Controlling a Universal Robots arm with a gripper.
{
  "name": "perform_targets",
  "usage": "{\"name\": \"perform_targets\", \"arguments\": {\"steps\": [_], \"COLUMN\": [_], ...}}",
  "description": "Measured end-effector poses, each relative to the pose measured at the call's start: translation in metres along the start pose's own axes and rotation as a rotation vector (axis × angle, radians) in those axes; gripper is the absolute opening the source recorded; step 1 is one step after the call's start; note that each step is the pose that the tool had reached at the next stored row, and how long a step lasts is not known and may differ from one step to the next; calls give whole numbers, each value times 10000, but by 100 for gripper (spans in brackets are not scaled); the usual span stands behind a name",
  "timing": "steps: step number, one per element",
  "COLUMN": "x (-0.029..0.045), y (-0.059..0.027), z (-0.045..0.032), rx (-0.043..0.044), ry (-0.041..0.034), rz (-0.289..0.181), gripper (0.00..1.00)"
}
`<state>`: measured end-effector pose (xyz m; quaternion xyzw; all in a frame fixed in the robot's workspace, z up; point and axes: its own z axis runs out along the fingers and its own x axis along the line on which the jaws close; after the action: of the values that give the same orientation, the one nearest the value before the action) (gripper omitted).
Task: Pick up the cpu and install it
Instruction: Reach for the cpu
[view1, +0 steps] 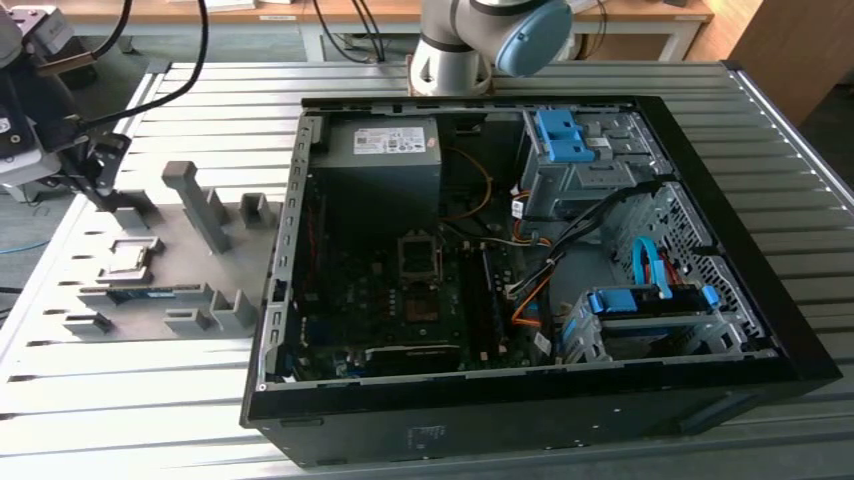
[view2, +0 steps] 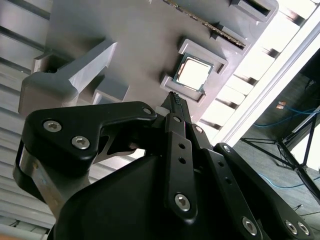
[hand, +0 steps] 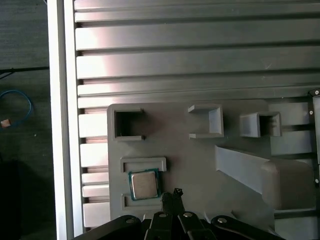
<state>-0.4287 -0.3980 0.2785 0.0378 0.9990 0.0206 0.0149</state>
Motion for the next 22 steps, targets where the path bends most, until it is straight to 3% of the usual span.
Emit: {"name": "perform_targets", "arguments": {"steps": [22], "x": [6], "y": [-9], "z": [202], "rx": [0], "ry": [0], "rz": [0], "gripper": [10]}}
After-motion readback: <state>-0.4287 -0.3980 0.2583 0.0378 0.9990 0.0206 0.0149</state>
